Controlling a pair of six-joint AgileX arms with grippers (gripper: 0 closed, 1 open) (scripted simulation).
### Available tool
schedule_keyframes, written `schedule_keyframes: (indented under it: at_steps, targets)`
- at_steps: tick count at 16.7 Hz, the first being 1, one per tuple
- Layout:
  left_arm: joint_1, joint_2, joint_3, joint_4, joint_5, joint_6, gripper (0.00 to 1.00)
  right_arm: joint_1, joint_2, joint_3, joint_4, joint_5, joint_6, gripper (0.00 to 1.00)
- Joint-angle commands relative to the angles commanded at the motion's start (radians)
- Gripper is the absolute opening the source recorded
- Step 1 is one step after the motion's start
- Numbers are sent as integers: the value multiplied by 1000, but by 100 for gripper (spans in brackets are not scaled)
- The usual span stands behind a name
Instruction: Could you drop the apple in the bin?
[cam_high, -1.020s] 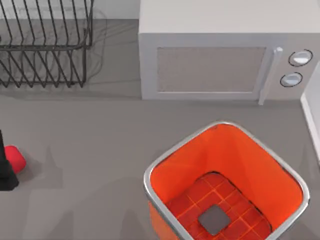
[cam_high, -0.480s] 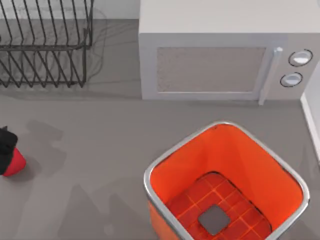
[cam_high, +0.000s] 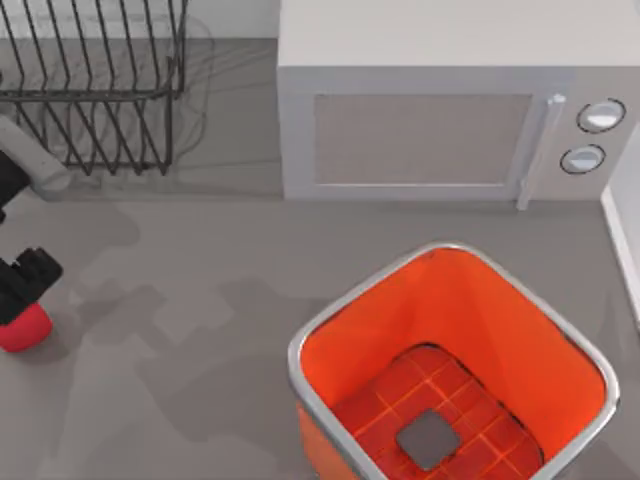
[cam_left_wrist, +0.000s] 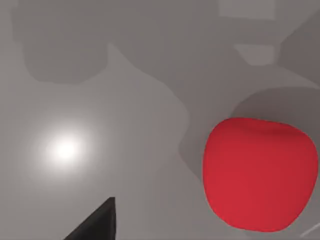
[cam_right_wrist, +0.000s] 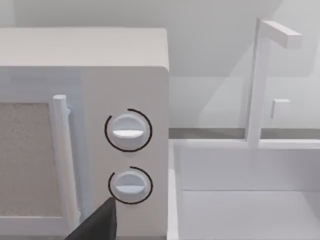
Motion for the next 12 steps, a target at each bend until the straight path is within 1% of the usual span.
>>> schedule_keyframes:
  at_steps: [3,5,12]
  targets:
    - [15,150,79,-104,6,49,100,0,0,0,0,0,0,100]
    - [22,197,102,-143,8,62,100,0,0,0,0,0,0,100]
    - [20,211,91,-131,8,62,100,0,0,0,0,0,0,100]
